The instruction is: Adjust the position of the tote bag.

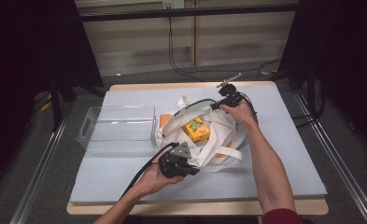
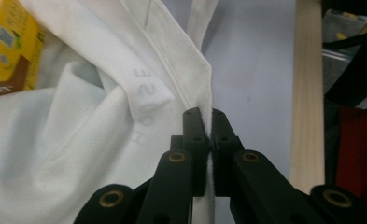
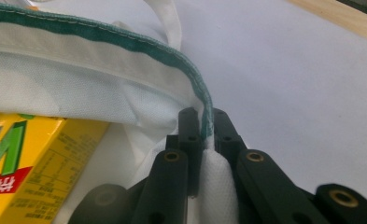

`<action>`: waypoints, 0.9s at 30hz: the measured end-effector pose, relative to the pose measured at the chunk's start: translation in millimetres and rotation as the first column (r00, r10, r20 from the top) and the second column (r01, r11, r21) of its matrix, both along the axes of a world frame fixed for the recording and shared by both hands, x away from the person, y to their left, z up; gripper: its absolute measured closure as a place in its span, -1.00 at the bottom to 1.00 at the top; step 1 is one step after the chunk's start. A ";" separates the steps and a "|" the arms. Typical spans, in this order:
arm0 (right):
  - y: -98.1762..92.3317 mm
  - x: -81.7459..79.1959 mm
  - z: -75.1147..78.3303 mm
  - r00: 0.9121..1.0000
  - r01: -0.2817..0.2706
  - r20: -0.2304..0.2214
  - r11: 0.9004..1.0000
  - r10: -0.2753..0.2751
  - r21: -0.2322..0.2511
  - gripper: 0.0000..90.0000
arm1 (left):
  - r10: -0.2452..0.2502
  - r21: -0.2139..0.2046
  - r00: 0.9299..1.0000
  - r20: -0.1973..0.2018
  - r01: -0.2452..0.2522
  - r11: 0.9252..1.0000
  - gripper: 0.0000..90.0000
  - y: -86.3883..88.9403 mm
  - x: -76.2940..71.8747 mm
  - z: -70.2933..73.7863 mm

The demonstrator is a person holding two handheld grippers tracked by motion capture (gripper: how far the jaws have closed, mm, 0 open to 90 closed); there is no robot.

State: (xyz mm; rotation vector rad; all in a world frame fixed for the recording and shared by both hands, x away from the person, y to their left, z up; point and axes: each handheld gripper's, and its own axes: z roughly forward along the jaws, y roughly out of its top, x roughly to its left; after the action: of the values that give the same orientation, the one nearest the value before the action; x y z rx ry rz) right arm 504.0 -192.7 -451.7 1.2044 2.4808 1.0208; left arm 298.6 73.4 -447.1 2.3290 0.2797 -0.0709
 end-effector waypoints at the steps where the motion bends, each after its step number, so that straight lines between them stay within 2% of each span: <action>1: 0.3 -0.5 -0.3 1.000 0.004 -0.007 1.000 -0.004 -0.016 0.89 | -0.007 0.017 1.000 0.001 0.007 1.000 0.97 0.9 1.0 -0.7; 4: 3.6 -0.1 -5.5 1.000 0.020 -0.004 0.999 -0.020 -0.047 0.88 | 0.009 0.000 1.000 -0.019 -0.009 1.000 0.96 2.3 2.0 -4.4; 5: 4.6 -0.2 -6.5 1.000 0.020 0.000 0.999 -0.020 -0.051 0.88 | 0.010 -0.019 1.000 -0.025 -0.010 1.000 0.96 3.4 2.4 -5.0; 6: 5.1 -0.8 -6.6 1.000 0.021 0.000 0.998 -0.021 -0.055 0.88 | 0.015 -0.013 1.000 -0.023 -0.016 1.000 0.96 5.3 2.7 -3.9; 7: 4.2 -1.7 -5.5 1.000 0.015 0.002 0.999 -0.015 -0.047 0.87 | 0.020 -0.045 1.000 -0.024 -0.021 0.999 0.95 7.0 3.2 -3.8; 8: 2.5 -3.2 -3.9 1.000 0.011 0.007 0.999 -0.011 -0.034 0.84 | 0.017 -0.049 0.999 -0.031 -0.019 0.999 0.88 9.0 4.4 -1.7; 9: 1.6 -4.7 -2.3 1.000 0.013 0.016 1.000 -0.012 -0.025 0.78 | 0.024 -0.077 0.999 -0.044 -0.028 0.997 0.88 9.3 4.5 -2.2; 11: 0.3 -8.3 2.2 0.999 0.004 0.036 1.000 -0.003 -0.015 0.68 | 0.029 -0.079 0.998 -0.047 -0.032 0.996 0.83 11.4 5.5 0.3; 12: -0.1 -10.4 4.9 0.999 0.006 0.038 1.000 -0.006 -0.010 0.62 | 0.035 -0.106 0.998 -0.056 -0.041 0.994 0.76 11.3 5.8 -0.5; 14: -0.9 -15.6 10.7 0.998 0.011 0.068 1.000 -0.011 0.010 0.50 | 0.046 -0.119 0.997 -0.058 -0.053 0.991 0.69 11.9 5.0 1.5; 16: -3.2 -20.8 16.1 0.996 0.010 0.087 0.999 -0.013 0.032 0.29 | 0.045 -0.127 0.998 -0.041 -0.050 0.991 0.61 13.3 4.0 4.2; 18: -4.2 -26.2 19.6 0.995 0.002 0.099 0.998 -0.007 0.056 0.21 | 0.055 -0.145 0.998 -0.039 -0.060 0.988 0.53 14.7 2.6 6.0; 19: -3.9 -28.1 20.8 0.995 -0.001 0.102 0.998 -0.005 0.058 0.15 | 0.059 -0.140 0.998 -0.030 -0.062 0.988 0.47 16.1 2.0 7.7; 23: -1.8 -39.0 25.4 0.990 -0.004 0.141 0.997 -0.007 0.081 -0.10 | 0.068 -0.166 0.998 -0.011 -0.069 0.984 0.34 23.3 -3.1 9.8; 25: -2.2 -42.8 27.2 0.989 -0.007 0.149 0.996 -0.007 0.093 -0.18 | 0.078 -0.163 0.997 -0.003 -0.077 0.984 0.28 27.8 -5.0 10.2; 27: -2.6 -46.2 30.7 0.987 -0.012 0.160 0.994 -0.005 0.107 -0.27 | 0.088 -0.184 0.996 0.001 -0.086 0.979 0.25 31.3 -6.2 10.2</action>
State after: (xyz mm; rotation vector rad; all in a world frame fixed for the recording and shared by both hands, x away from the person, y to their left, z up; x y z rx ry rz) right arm 457.8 -195.3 -421.0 1.1008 2.3327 1.2160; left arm 292.4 104.7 -436.8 2.1310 0.3547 -0.0408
